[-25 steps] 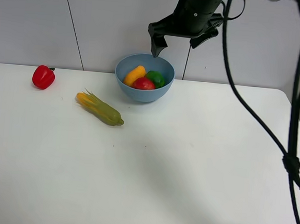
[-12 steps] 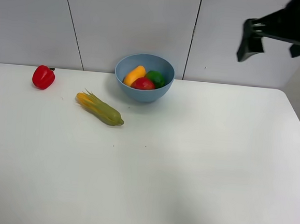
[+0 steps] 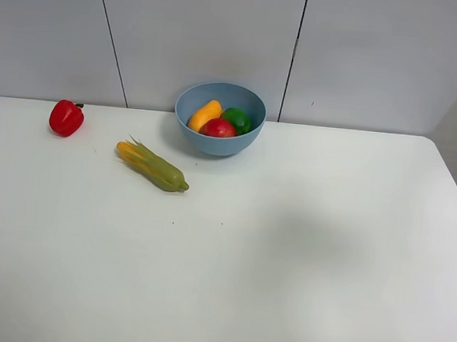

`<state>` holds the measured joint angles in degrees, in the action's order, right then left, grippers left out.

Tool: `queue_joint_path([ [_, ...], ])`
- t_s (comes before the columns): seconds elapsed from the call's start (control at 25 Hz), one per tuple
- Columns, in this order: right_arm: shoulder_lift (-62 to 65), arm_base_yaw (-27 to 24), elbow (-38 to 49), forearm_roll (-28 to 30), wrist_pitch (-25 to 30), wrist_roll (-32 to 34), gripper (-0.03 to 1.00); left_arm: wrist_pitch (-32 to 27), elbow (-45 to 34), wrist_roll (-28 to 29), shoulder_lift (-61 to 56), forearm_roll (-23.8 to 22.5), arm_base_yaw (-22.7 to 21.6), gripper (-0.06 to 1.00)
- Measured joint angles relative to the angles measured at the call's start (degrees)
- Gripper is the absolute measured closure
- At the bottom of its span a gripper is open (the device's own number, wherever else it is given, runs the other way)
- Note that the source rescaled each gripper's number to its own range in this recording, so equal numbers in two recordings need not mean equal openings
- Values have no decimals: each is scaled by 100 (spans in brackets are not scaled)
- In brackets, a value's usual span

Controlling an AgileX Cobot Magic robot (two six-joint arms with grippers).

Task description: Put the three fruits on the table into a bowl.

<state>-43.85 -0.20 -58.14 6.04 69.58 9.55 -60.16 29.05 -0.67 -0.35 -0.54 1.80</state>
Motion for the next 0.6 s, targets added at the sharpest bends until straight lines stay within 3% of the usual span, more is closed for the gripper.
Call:
queue_joint_path([
  [0.36, 2995, -7, 1738, -48, -561, -412, -3, 0, 0, 0, 0, 0, 0, -5],
  [0.6, 4283, -7, 2310, -318, -625, -741, -3, 0, 0, 0, 0, 0, 0, -5],
])
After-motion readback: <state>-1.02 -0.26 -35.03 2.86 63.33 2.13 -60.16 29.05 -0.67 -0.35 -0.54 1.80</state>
